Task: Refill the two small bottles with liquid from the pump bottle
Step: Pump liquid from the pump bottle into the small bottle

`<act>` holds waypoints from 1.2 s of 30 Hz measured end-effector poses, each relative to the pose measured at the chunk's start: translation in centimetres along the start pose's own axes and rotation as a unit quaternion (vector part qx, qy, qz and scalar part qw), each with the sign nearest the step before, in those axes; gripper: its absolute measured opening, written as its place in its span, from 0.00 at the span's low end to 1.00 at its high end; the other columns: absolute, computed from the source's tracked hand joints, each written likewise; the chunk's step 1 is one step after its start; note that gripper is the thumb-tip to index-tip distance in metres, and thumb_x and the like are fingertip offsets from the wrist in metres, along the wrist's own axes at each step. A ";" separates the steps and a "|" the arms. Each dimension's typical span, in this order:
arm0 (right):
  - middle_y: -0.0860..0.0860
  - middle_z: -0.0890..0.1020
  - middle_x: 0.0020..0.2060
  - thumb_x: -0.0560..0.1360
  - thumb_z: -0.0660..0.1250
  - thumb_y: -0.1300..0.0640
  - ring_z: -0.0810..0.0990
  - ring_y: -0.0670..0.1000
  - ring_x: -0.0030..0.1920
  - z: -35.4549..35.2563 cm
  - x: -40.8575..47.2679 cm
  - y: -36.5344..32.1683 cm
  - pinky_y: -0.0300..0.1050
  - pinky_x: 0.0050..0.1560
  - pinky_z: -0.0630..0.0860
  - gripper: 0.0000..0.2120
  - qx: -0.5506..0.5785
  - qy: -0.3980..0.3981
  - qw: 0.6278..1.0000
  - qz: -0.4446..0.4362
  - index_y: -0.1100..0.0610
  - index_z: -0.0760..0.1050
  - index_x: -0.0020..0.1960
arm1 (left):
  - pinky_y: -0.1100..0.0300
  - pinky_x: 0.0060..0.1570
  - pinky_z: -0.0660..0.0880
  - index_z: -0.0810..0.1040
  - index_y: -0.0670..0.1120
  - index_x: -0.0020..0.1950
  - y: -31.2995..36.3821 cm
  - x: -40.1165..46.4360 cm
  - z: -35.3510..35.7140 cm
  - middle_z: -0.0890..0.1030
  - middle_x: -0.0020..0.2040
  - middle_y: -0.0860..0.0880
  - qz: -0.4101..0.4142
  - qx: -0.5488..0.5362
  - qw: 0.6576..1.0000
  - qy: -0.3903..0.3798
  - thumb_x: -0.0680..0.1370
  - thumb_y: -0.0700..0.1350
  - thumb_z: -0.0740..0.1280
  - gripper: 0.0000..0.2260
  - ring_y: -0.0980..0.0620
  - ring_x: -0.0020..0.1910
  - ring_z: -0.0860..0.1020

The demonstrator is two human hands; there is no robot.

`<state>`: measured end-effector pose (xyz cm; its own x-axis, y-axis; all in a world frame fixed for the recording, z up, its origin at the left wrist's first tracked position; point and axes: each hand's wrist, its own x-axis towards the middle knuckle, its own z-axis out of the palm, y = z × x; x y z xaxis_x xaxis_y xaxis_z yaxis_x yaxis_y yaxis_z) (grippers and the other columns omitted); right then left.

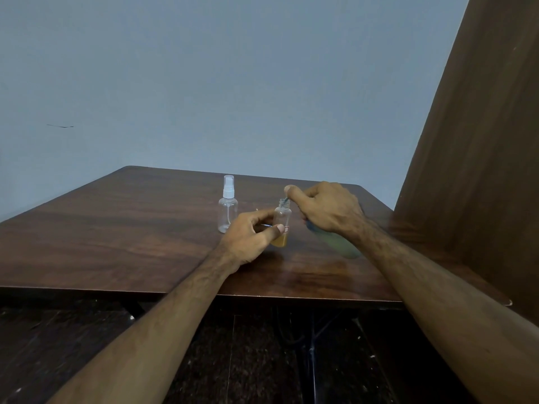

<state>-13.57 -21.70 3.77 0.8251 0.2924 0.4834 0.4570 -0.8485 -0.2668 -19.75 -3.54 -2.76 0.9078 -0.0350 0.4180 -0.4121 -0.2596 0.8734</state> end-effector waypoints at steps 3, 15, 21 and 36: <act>0.48 0.84 0.27 0.73 0.48 0.23 0.83 0.51 0.36 0.1 -0.1 0.2 0.48 0.44 0.77 0.42 -0.004 -0.001 1.000 0.006 0.57 0.82 0.33 | 0.71 0.57 0.73 0.81 0.61 0.58 -0.1 0.0 0.0 0.85 0.54 0.59 -0.004 0.002 1.000 -0.005 0.79 0.42 0.71 0.14 0.64 0.54 0.81; 0.47 0.86 0.30 0.74 0.52 0.31 0.83 0.51 0.39 0.1 0.1 0.1 0.45 0.39 0.71 0.33 0.006 -0.001 1.000 0.006 0.54 0.83 0.33 | 0.64 0.59 0.74 0.82 0.62 0.57 -0.7 0.3 0.0 0.86 0.53 0.60 -0.011 0.014 1.000 -0.005 0.79 0.45 0.71 0.13 0.61 0.55 0.82; 0.47 0.85 0.27 0.73 0.48 0.22 0.84 0.51 0.37 0.1 -0.2 0.2 0.49 0.46 0.77 0.42 0.014 -0.005 1.000 0.015 0.55 0.82 0.31 | 0.57 0.65 0.75 0.82 0.61 0.60 -0.7 0.3 0.0 0.85 0.56 0.56 -0.005 0.012 1.000 -0.004 0.79 0.44 0.71 0.14 0.58 0.58 0.82; 0.48 0.83 0.26 0.73 0.48 0.22 0.82 0.49 0.33 0.6 -0.4 0.1 0.44 0.37 0.68 0.42 0.001 -0.001 1.000 0.007 0.55 0.81 0.30 | 0.61 0.62 0.75 0.82 0.60 0.60 -0.9 0.5 -0.1 0.85 0.54 0.58 -0.010 0.020 1.000 -0.001 0.79 0.47 0.72 0.12 0.60 0.57 0.81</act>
<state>-13.69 -21.69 3.07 0.8323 0.2813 0.4776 0.4460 -0.8515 -0.2757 -18.97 -3.20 -3.32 0.9158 -0.0307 0.4005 -0.3907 -0.2994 0.8705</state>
